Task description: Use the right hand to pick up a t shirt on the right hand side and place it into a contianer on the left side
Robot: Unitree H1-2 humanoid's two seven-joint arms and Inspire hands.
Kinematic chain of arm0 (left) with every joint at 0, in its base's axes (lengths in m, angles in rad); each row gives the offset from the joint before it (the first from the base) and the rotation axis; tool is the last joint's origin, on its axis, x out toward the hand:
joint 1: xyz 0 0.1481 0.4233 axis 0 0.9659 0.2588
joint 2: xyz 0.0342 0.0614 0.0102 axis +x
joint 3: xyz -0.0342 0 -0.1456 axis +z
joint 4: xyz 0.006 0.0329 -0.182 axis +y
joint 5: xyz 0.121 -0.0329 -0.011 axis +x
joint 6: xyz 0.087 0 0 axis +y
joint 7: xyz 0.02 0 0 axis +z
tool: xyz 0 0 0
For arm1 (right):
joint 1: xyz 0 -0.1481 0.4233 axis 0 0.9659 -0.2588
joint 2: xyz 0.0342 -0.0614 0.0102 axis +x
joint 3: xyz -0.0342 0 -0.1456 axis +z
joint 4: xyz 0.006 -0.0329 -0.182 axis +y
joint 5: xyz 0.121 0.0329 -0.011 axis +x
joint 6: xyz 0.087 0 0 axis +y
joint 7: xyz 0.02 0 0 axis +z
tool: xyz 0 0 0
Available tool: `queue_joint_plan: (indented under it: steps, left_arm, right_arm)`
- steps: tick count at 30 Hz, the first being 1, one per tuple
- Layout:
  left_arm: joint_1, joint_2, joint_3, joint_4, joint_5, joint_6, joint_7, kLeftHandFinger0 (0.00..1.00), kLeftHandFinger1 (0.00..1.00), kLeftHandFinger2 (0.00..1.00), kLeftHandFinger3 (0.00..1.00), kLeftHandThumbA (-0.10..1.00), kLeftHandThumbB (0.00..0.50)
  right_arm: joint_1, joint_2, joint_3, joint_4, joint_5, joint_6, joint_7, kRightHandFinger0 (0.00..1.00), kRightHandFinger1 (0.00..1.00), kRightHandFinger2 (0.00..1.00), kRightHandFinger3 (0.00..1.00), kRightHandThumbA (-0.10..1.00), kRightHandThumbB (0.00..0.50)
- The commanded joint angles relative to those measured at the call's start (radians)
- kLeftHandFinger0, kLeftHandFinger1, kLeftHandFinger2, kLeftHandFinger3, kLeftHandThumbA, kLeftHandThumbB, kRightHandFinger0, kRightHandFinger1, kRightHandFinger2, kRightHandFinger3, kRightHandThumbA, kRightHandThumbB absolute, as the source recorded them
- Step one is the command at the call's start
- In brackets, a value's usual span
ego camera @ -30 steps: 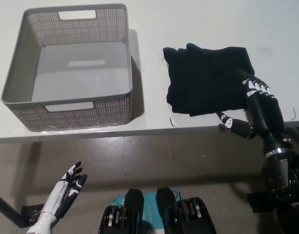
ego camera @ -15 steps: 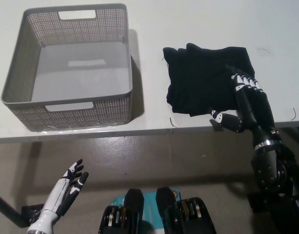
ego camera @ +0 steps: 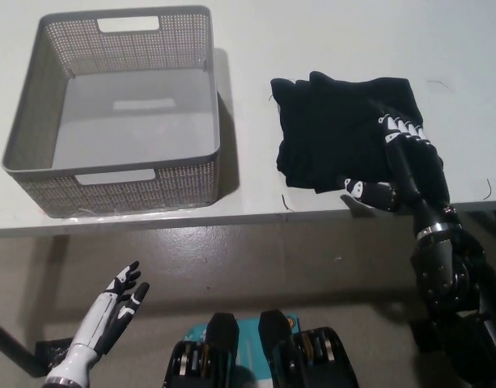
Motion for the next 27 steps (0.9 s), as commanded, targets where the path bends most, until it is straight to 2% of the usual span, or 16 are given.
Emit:
queue_joint_plan:
  steps: [1, 4, 6, 10, 13, 14, 15, 19, 24, 27]
  left_arm:
    - [-0.027, 0.024, 0.003, -0.026, 0.002, -0.007, -0.002, 0.95, 0.94, 0.99, 1.00, 1.00, 0.387]
    - [-0.025, 0.024, 0.000, -0.035, 0.012, 0.003, -0.001, 0.94, 0.95, 1.00, 1.00, 1.00, 0.381]
    - [-0.025, 0.021, 0.001, -0.036, 0.012, 0.008, -0.001, 0.92, 0.94, 0.99, 1.00, 1.00, 0.396]
    - [-0.025, 0.022, 0.001, -0.030, 0.010, -0.005, 0.001, 0.95, 0.95, 1.00, 1.00, 1.00, 0.383]
    - [-0.027, 0.022, 0.001, -0.036, 0.008, -0.004, -0.002, 0.98, 0.95, 0.99, 1.00, 1.00, 0.365]
    - [-0.029, 0.018, 0.005, -0.031, -0.004, -0.004, -0.004, 0.93, 0.95, 0.99, 1.00, 1.00, 0.375]
    - [-0.030, 0.019, 0.005, -0.029, -0.003, -0.007, -0.003, 0.93, 0.94, 0.99, 1.00, 1.00, 0.375]
    - [-0.028, 0.020, 0.003, -0.042, 0.009, 0.019, -0.004, 0.96, 0.96, 1.00, 1.00, 1.00, 0.379]
    - [-0.032, 0.021, 0.001, -0.034, 0.009, 0.004, -0.002, 0.95, 0.95, 1.00, 1.00, 1.00, 0.380]
    - [-0.034, 0.024, 0.000, -0.028, 0.009, -0.005, -0.001, 0.98, 0.97, 1.00, 1.00, 1.00, 0.355]
  right_arm:
    - [-0.038, 0.006, 0.003, 0.003, -0.002, -0.025, -0.046, 1.00, 1.00, 1.00, 1.00, 0.87, 0.455]
    - [-0.023, 0.015, 0.002, 0.014, 0.002, -0.029, -0.058, 1.00, 1.00, 1.00, 1.00, 0.84, 0.440]
    - [-0.014, 0.022, 0.000, 0.026, 0.008, -0.033, -0.068, 1.00, 1.00, 1.00, 1.00, 0.81, 0.443]
    - [-0.009, 0.033, -0.002, 0.065, 0.015, -0.052, -0.092, 1.00, 1.00, 1.00, 1.00, 0.76, 0.426]
    - [-0.015, 0.032, -0.002, 0.090, 0.014, -0.061, -0.106, 1.00, 1.00, 1.00, 1.00, 0.76, 0.423]
    - [-0.022, 0.029, -0.002, 0.105, 0.013, -0.059, -0.107, 1.00, 1.00, 1.00, 1.00, 0.77, 0.425]
    - [-0.025, 0.028, -0.004, 0.111, 0.015, -0.059, -0.107, 1.00, 1.00, 1.00, 1.00, 0.77, 0.425]
    - [-0.042, 0.022, -0.010, 0.139, 0.024, -0.064, -0.111, 1.00, 1.00, 1.00, 1.00, 0.76, 0.419]
    - [-0.053, 0.016, -0.014, 0.143, 0.026, -0.050, -0.106, 1.00, 1.00, 1.00, 1.00, 0.74, 0.408]
    - [-0.058, 0.014, -0.011, 0.149, 0.020, -0.049, -0.111, 1.00, 1.00, 1.00, 1.00, 0.77, 0.413]
